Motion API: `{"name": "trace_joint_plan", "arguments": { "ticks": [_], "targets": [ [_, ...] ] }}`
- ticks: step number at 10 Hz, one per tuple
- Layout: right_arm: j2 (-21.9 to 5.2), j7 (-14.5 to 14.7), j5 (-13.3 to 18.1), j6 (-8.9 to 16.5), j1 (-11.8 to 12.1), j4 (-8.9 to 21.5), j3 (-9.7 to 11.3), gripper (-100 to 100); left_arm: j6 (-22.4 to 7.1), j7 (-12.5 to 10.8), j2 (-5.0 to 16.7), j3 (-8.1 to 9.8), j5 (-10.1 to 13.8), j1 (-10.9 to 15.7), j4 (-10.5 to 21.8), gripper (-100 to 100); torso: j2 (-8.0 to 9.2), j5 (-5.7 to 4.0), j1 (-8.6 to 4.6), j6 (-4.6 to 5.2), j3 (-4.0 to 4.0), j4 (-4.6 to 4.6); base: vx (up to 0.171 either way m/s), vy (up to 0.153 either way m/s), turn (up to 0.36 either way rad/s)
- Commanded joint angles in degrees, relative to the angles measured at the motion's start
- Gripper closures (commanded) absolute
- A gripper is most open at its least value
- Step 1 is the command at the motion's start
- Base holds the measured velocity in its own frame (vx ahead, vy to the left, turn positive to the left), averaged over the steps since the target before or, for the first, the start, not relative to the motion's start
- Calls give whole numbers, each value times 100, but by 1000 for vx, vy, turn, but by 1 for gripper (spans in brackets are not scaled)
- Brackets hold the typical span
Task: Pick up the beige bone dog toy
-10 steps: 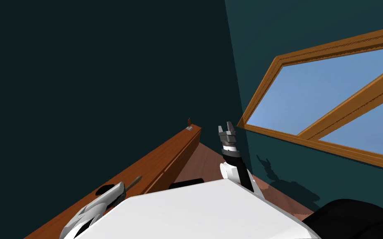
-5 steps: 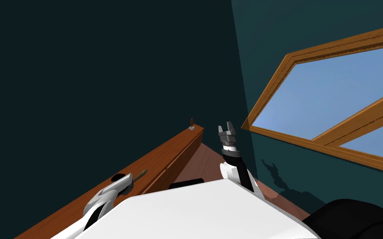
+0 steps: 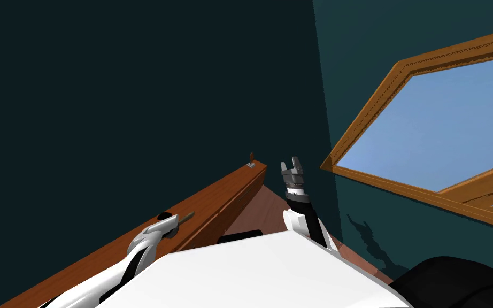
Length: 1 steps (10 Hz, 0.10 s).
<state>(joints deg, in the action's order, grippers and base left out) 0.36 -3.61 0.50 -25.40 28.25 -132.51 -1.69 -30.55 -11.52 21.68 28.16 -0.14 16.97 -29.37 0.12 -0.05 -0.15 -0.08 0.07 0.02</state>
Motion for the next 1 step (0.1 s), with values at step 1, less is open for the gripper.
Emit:
{"name": "trace_joint_plan", "arguments": {
  "ticks": [1],
  "targets": [
    [0, 0, 0, 0, 0, 0, 0, 0, 0, 0, 0, 0, 0, 0, 0, 0, 0, 0, 0, 0, 0, 0, 0, 0, 0]
  ]
}}
